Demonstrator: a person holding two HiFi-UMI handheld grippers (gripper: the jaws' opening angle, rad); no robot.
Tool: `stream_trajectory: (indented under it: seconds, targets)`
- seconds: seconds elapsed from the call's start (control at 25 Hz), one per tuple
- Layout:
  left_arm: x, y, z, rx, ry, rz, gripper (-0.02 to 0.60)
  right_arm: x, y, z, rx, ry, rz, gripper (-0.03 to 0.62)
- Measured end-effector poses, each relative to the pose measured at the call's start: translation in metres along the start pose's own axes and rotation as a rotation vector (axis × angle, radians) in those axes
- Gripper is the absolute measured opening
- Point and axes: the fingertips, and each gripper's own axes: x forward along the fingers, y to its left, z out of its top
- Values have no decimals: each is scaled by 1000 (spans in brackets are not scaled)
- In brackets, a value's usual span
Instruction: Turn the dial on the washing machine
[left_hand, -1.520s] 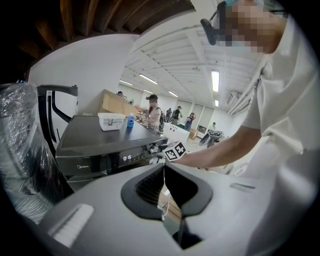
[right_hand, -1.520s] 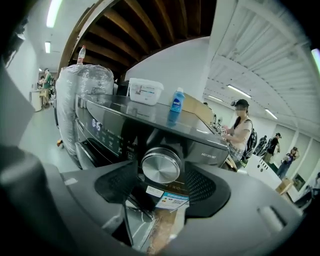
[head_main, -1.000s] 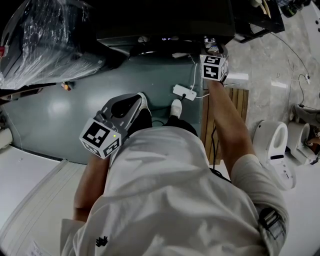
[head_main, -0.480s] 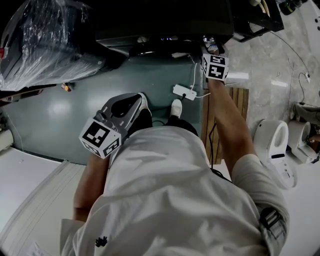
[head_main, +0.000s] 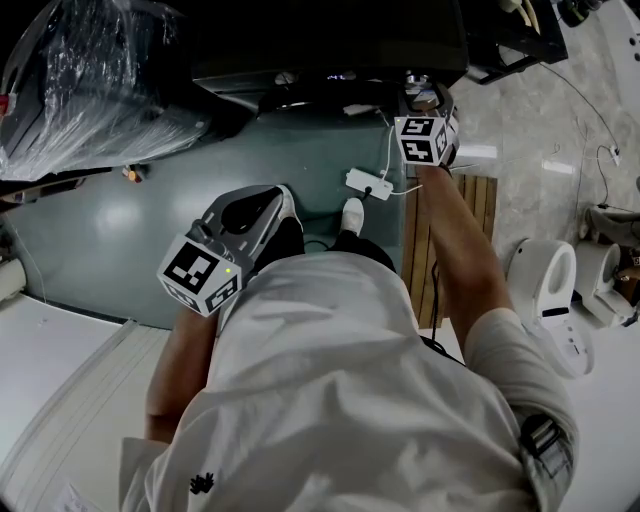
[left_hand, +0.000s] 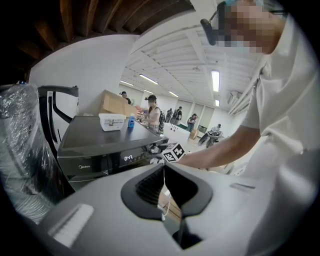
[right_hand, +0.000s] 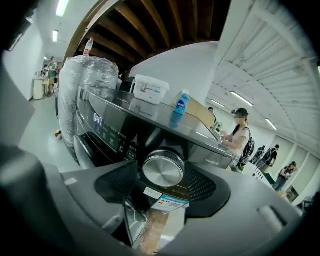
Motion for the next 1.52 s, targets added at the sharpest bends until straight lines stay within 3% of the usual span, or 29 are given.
stream_trajectory:
  seconds: [0.56, 0.84, 1.16, 1.4, 1.52]
  targets:
    - [-7, 4, -5, -11, -3, 20, 58, 6, -11, -2, 219, 33, -9, 265]
    - [-5, 3, -4, -7, -7, 12, 58, 4, -16, -1, 440, -6, 59, 265]
    - [-2, 2, -4, -9, -2, 6, 60, 3, -15, 3, 299, -5, 57, 265]
    - [1, 0, -3, -9, -1, -1, 59, -4, -9, 3, 107, 5, 40, 267]
    - [0, -1, -3, 2, 1, -3, 59, 1, -1, -4, 60, 17, 37, 267]
